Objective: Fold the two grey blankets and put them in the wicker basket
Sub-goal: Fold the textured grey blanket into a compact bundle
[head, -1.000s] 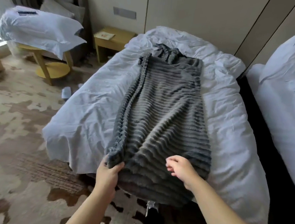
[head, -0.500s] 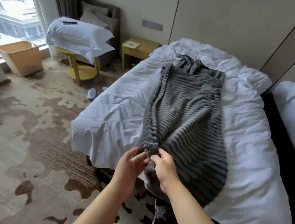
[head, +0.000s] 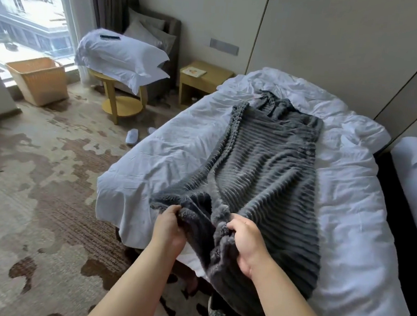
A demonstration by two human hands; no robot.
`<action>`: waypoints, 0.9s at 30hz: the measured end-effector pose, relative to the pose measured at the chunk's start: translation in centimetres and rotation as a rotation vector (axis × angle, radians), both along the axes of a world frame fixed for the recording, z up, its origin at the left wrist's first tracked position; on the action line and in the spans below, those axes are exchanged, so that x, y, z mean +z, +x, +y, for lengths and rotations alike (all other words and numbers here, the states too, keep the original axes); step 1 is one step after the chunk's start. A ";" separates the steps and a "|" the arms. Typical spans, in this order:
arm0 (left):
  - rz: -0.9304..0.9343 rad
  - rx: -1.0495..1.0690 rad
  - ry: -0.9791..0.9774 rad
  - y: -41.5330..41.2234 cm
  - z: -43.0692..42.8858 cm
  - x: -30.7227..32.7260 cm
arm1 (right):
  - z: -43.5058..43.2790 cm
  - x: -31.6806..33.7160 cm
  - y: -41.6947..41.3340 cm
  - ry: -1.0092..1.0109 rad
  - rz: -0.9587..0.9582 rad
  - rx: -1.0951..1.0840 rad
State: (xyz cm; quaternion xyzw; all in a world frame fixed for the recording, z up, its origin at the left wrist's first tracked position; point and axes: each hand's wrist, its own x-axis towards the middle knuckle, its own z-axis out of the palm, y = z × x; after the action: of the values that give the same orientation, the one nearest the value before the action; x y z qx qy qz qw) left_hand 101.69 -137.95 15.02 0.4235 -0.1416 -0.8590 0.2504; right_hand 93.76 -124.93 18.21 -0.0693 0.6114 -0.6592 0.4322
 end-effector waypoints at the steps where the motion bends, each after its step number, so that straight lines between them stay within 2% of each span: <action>1: -0.019 -0.003 -0.028 0.2 -0.2 -0.1 | -0.1 0.0 -0.4 0.006 -0.032 -0.036; 3: -0.063 -0.025 -0.099 0.9 -0.3 -0.1 | -0.4 0.1 -1.1 0.049 0.003 -0.096; 5: -0.030 -0.044 -0.165 1.8 0.0 0.0 | -0.9 0.5 -1.4 0.051 0.060 -0.131; 8: 0.232 -0.113 -0.200 3.0 -0.2 0.8 | -1.8 2.1 -1.4 -0.106 -0.022 -0.069; 10: 0.321 -0.151 -0.228 3.5 -0.6 1.3 | -2.1 3.1 -1.3 -0.146 -0.025 0.024; 14: 0.219 -0.182 -0.399 3.7 -0.7 2.0 | -2.2 4.1 -0.5 -0.022 0.295 0.210; 17: 0.229 -0.216 -0.489 3.6 -0.7 3.0 | -2.0 4.8 0.0 0.011 0.401 0.392; 20: 0.277 -0.272 -0.442 3.6 -0.7 3.7 | -1.8 5.4 -0.5 0.005 0.400 0.499; 23: 0.297 -0.285 -0.419 3.5 -0.9 3.8 | -1.6 5.4 -1.1 0.050 0.343 0.466; 27: 0.189 -0.356 -0.463 3.0 -0.2 4.0 | -1.4 5.1 -1.1 0.108 0.289 0.402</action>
State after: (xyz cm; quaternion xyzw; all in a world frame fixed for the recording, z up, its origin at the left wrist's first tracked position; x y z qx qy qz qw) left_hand 104.74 -138.12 19.03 0.2418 -0.3817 -0.8699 0.1979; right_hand 92.70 -126.34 23.35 -0.2600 0.6752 -0.5095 0.4658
